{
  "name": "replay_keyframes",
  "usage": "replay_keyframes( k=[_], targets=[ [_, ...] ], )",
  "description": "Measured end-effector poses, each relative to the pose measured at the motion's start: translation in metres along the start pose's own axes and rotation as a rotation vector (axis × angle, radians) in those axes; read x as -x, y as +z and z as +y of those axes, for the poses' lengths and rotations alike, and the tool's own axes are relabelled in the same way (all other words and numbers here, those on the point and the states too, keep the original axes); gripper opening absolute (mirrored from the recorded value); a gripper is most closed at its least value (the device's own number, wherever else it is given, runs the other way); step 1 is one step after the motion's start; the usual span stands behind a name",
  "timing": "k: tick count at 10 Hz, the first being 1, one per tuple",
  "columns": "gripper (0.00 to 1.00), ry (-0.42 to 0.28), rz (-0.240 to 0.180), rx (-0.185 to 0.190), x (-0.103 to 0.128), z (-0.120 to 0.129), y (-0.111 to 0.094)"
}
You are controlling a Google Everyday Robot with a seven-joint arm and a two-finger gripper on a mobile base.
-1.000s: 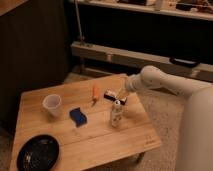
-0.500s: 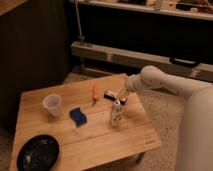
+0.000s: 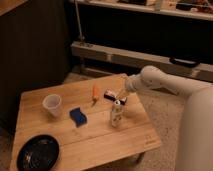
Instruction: Place the white sponge in the ceramic bowl
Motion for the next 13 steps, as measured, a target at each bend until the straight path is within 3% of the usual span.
replay_keyframes(
  k=[8, 10, 11, 13],
  targets=[
    [0.8, -0.008, 0.002, -0.007, 0.003, 0.0, -0.002],
    [0.8, -0.108, 0.044, -0.053, 0.027, 0.005, -0.011],
    [0.8, -0.192, 0.062, -0.075, 0.054, 0.013, -0.013],
    [0.8, -0.251, 0.093, -0.095, 0.062, 0.016, -0.021]
  ],
)
